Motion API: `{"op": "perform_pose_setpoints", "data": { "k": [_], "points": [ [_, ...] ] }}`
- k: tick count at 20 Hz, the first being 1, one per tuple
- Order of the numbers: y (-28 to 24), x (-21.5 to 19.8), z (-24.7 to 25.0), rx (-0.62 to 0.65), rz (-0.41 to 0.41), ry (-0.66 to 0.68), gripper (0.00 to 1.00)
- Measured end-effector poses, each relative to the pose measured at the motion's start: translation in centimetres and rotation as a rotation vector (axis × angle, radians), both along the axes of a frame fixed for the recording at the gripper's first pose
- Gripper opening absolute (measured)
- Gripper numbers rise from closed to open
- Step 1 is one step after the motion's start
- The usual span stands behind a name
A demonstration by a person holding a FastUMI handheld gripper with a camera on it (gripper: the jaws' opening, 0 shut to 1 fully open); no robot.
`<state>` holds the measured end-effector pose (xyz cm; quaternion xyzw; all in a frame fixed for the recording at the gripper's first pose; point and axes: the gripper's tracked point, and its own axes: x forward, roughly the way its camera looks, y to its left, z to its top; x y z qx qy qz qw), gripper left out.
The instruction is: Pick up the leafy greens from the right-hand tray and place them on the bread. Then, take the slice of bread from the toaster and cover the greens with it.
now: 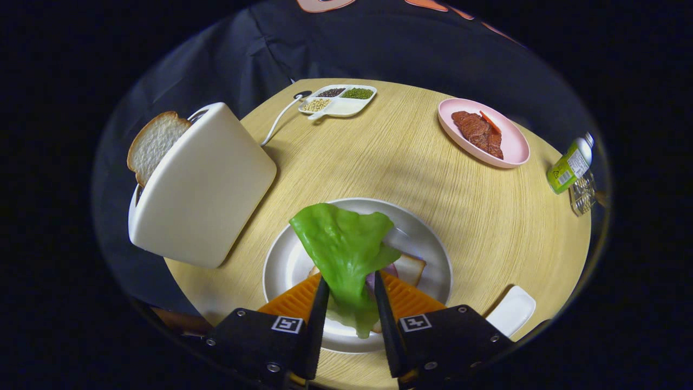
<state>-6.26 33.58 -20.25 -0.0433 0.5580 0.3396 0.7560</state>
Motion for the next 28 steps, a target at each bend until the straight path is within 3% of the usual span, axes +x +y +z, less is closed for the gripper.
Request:
{"op": "perform_pose_setpoints", "data": {
  "k": [6,15,21,28],
  "points": [
    [-0.4,-0.7,0.0,-0.07,0.07,-0.081,0.58],
    [-2.0,1.3,1.7,-0.049,-0.034,-0.113,0.63],
    [-1.2,1.7,2.3,-0.017,-0.049,-0.117,0.76],
    [0.4,1.1,3.6,0.01,-0.021,-0.144,0.77]
  ]
}}
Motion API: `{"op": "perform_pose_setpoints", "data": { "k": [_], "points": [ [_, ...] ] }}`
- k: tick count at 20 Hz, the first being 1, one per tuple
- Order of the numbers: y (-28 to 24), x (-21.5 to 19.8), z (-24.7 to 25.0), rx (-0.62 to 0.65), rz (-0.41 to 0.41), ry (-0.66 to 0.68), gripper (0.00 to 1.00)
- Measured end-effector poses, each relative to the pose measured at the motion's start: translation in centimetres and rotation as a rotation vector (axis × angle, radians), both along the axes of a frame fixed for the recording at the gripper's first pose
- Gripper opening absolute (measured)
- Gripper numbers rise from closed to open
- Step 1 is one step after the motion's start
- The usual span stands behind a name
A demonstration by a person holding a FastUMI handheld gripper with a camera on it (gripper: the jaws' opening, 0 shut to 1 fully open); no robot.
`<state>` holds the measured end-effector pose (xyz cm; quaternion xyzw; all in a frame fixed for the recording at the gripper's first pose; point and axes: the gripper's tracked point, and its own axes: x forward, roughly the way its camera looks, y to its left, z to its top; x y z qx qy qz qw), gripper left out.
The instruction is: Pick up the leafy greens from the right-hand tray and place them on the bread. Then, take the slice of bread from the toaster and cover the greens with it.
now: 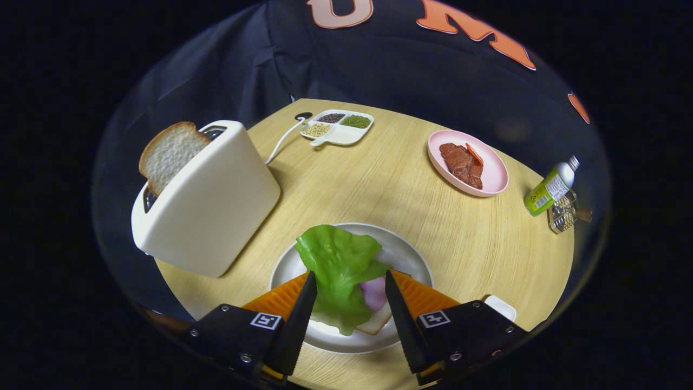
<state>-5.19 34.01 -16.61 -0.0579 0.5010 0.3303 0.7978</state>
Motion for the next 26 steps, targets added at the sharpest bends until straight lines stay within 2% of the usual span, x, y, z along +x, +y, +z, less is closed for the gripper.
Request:
{"op": "perform_pose_setpoints", "data": {
  "k": [7,9,16,21,23,26],
  "points": [
    [-0.3,0.1,-0.3,-0.045,0.014,-0.025,0.78],
    [0.4,0.2,0.7,-0.012,0.002,-0.014,0.77],
    [4.1,0.9,9.2,0.11,0.026,-0.018,0.8],
    [9.1,0.9,16.7,0.229,0.076,-0.026,0.88],
    [11.5,0.2,18.8,0.265,0.103,-0.004,0.88],
    [14.4,-0.2,19.9,0.254,0.14,0.005,0.89]
  ]
}}
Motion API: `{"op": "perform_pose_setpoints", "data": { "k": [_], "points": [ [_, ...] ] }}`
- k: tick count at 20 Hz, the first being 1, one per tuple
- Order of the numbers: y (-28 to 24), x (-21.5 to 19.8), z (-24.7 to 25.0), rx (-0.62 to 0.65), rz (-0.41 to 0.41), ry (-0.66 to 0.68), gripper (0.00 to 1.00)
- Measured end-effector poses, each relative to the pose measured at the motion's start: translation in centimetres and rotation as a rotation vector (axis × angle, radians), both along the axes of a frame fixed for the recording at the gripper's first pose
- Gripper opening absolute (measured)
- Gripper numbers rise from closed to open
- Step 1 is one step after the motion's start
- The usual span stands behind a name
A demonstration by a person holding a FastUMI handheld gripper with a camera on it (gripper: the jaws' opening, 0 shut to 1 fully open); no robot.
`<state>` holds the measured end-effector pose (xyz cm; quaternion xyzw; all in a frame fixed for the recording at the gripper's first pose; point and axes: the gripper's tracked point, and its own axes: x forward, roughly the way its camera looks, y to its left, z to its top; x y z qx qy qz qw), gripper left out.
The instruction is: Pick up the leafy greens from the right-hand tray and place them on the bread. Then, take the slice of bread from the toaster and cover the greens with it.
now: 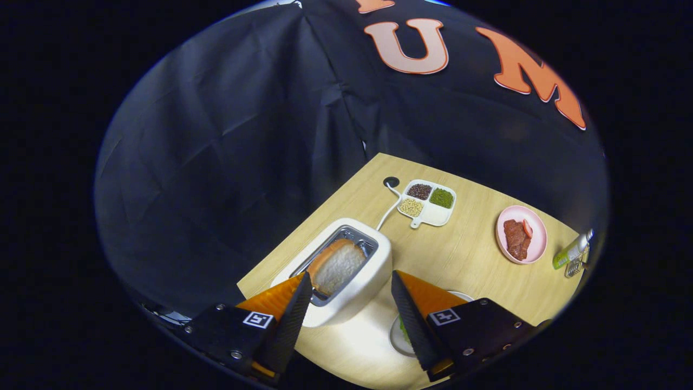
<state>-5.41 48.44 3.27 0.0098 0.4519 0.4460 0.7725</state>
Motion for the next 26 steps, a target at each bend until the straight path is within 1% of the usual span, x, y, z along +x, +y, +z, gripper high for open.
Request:
{"op": "perform_pose_setpoints", "data": {
  "k": [4,8,10,11,12,14,15,18,19,23,26],
  "points": [
    [3.8,-1.2,-0.5,-0.027,0.026,0.065,0.9],
    [5.7,-1.9,-2.4,-0.095,0.039,0.125,0.86],
    [6.0,-1.8,-3.6,-0.13,0.033,0.14,0.81],
    [6.0,-1.7,-4.3,-0.146,0.029,0.143,0.76],
    [6.0,-1.4,-4.9,-0.164,0.013,0.145,0.74],
    [5.9,-1.2,-5.8,-0.186,-0.001,0.161,0.59],
    [6.0,-1.1,-5.9,-0.179,-0.008,0.175,0.49],
    [5.8,-0.6,-5.9,-0.158,-0.028,0.179,0.4],
    [5.5,-0.5,-5.9,-0.158,-0.03,0.17,0.32],
    [4.4,-0.2,-5.9,-0.14,-0.036,0.156,0.14],
    [4.1,-0.1,-5.1,-0.104,-0.04,0.148,0.1]
  ]
}}
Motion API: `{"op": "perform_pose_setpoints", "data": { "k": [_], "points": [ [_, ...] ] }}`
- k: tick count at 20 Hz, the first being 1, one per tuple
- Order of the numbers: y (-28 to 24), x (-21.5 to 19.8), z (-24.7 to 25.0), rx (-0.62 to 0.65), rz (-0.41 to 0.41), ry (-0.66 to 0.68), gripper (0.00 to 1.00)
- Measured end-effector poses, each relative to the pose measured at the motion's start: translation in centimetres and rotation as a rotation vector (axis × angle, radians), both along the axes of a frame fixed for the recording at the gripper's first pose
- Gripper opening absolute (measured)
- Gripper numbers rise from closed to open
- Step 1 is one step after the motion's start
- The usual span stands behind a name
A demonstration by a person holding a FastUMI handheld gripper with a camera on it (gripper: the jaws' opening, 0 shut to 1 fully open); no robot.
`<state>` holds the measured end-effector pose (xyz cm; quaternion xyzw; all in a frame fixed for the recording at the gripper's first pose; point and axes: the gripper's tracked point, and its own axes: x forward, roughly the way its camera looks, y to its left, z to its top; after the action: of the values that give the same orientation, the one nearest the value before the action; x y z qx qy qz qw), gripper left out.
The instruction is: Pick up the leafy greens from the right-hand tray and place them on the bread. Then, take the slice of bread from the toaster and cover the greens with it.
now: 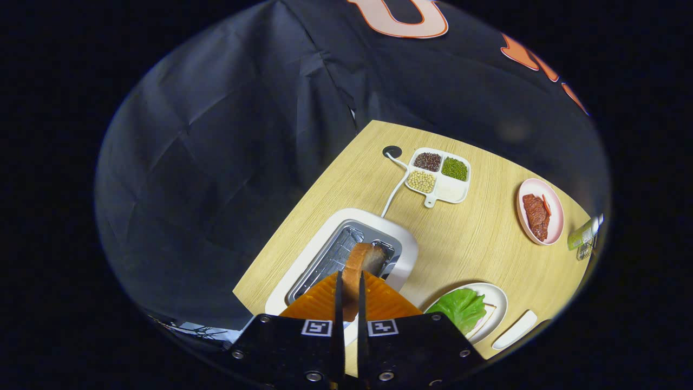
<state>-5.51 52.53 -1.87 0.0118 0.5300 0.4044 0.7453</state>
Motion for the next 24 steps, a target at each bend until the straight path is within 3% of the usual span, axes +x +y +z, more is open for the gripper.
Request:
{"op": "perform_pose_setpoints", "data": {
  "k": [15,24],
  "points": [
    [-6.2,-0.5,9.8,0.292,-0.023,-0.147,0.08],
    [-13.3,0.9,7.3,0.34,-0.112,-0.147,0.08]
  ]
}}
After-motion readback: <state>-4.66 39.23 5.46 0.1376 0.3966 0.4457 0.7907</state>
